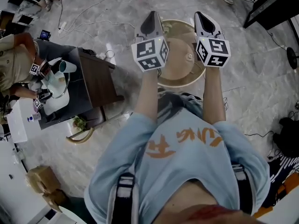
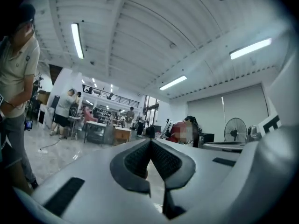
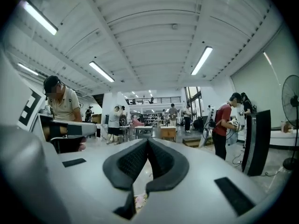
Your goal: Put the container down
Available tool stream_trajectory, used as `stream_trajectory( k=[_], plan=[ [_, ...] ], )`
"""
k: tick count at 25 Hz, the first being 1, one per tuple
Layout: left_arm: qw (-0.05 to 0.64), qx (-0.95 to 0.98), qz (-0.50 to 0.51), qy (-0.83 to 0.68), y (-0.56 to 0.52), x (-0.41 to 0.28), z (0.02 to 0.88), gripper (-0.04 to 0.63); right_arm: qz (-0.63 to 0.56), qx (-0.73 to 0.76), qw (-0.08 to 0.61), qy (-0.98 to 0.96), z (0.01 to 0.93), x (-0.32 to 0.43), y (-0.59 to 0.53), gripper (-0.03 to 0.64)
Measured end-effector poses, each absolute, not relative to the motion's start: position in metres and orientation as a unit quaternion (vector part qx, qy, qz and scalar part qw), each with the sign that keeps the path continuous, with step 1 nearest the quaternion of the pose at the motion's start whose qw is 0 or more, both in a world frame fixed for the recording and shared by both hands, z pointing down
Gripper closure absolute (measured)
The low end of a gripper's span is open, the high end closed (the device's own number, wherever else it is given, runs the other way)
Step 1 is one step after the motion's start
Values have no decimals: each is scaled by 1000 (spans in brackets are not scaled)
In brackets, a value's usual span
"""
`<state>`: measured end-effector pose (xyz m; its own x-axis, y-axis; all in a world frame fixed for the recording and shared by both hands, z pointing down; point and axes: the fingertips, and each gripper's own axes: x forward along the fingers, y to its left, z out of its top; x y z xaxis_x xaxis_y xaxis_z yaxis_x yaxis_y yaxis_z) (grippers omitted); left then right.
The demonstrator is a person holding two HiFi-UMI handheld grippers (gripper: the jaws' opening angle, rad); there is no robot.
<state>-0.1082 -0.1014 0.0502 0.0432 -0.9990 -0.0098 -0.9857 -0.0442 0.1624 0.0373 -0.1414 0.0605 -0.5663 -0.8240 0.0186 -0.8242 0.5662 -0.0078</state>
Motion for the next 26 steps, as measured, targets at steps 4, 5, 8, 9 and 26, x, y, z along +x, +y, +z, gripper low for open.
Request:
stream_trajectory(
  k=[4,5,8,9,26],
  plan=[
    [51,726,-70,-682,-106,-104,37,571,8,444,-47,-895,30,38,-139,606],
    [46,725,-67,-684,-107,-103,34,571,3,442,-50,-896,25,38,-138,606],
    [26,723,-54,-688,-107,-101,28,571,-3,446,-41,-894,21,39,-141,606],
    [20,723,-50,-689,-108,-100,26,571,-3,448,-37,-893,22,40,-142,606],
    [6,717,-52,-695,-110,-96,27,571,-16,447,-41,-893,23,45,-145,606]
  ],
)
